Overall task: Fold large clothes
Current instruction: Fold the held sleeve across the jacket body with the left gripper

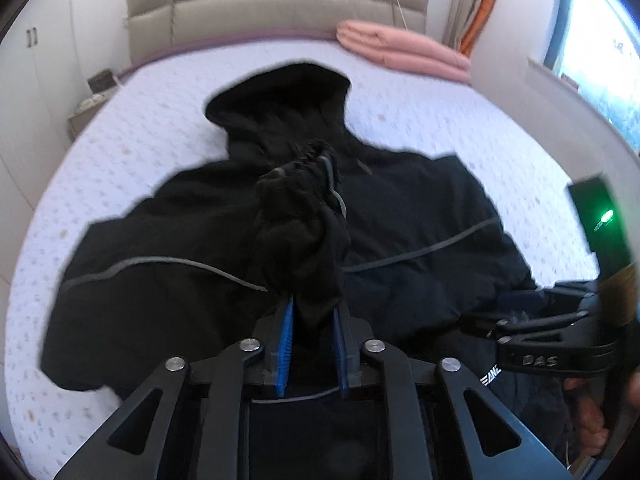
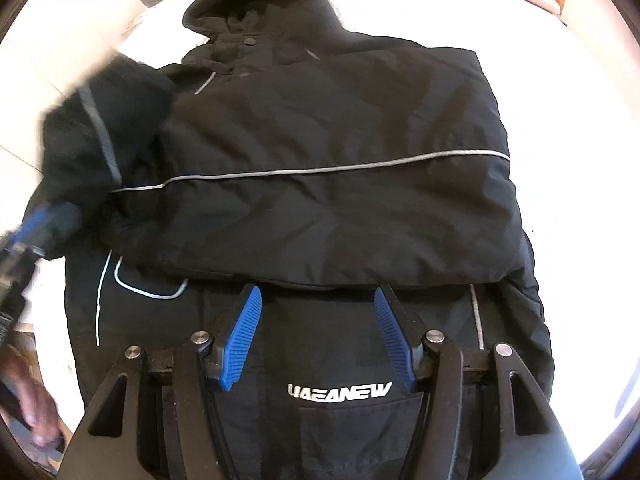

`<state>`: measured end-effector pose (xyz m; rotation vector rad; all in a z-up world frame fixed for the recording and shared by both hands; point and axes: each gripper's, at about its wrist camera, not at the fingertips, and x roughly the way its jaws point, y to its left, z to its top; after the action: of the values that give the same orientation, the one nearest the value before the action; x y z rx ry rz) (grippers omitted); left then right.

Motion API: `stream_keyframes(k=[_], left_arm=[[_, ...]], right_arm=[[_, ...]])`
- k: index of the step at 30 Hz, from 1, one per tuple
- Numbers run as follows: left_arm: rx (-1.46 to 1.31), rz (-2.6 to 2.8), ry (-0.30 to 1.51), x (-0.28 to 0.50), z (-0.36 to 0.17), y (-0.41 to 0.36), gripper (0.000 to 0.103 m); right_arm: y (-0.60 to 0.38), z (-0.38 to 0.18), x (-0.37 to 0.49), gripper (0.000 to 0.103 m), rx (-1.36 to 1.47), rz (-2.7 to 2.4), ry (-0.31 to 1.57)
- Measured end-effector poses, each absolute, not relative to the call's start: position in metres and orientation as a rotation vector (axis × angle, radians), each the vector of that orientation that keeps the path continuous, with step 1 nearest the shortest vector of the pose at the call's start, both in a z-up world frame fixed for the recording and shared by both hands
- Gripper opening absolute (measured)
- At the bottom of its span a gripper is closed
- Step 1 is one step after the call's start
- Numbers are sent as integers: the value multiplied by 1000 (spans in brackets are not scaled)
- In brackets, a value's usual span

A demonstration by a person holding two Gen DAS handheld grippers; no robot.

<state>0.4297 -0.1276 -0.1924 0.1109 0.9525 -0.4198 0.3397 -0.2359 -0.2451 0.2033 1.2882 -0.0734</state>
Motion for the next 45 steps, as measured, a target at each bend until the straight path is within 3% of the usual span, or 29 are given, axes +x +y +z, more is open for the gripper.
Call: stream_keyframes(k=[2,5,18,23,31,33,34,38,45], left_arm=[[59,-461,1016,436,-208,-129,45],[-59,-513,1079,440,-218,-125,54],[-194,-359,1103,424,-207,-66,58],[-228,-284,1097,419,-205,-43,58],[-241,-234,1096,418,-201,-31,58],[-228,-224,1089,419,-198,-30,58],[-224,-220,1085,419,-196,-29,58],[-203,-195,1058,422,-188,-27,58],[-127,-173,1001,439,-173,-39,58]], right_arm=[[-242,-247,340,62,211,-74,1292],[-247,-247,342,62,225,-64,1292],[-224,-233,384,72,365,161,1237],[-202,-246,405,79,434,223,1255],[-198,-287,427,79,632,286,1327],[-195,-291,429,63,655,297,1329],[-192,-291,429,44,662,319,1324],[-183,-269,423,36,554,307,1271],[-208,-202,397,34,380,222,1117]])
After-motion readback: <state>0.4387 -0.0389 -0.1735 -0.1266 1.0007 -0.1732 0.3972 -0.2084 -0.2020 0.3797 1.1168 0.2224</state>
